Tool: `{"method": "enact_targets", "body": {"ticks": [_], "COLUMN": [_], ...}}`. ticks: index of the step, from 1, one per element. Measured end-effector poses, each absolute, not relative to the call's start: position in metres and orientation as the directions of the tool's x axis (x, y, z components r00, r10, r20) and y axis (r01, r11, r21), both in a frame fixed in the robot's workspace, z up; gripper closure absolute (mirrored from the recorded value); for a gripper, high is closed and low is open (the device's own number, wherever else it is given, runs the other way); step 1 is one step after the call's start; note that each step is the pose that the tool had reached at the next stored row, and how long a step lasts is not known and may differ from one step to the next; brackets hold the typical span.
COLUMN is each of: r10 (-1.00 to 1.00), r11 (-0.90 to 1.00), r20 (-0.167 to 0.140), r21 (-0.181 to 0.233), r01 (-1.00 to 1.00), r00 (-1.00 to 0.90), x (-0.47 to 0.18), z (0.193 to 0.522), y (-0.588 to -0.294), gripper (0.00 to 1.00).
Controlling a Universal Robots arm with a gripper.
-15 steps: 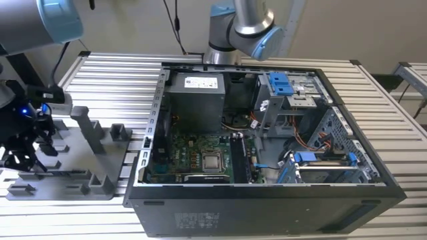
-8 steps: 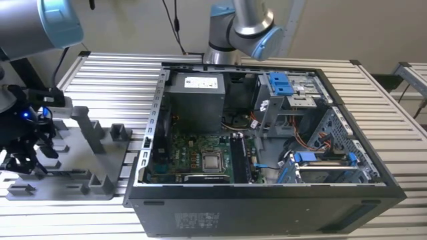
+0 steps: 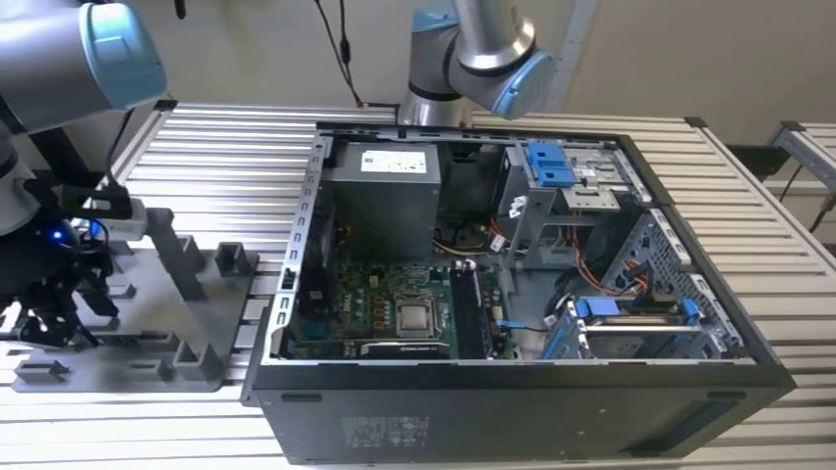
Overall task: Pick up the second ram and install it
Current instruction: 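Pick up the second ram and move it above second insertion slot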
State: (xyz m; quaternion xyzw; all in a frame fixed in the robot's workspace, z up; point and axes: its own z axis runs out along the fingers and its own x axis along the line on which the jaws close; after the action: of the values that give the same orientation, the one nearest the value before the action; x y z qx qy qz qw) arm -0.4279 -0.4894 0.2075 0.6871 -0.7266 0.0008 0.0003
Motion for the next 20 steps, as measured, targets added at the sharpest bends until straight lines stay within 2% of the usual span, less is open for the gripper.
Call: {"method": "enact_targets", "body": {"ticks": [20], "r10": [-0.999], "r11": [0.051], "r20": [0.003], "r21": [-0.002], "r01": [-0.999], "r00": [-0.051], "x": [-0.4297], "z": [0.1985], "y": [-0.4895], "gripper": [0.52]}}
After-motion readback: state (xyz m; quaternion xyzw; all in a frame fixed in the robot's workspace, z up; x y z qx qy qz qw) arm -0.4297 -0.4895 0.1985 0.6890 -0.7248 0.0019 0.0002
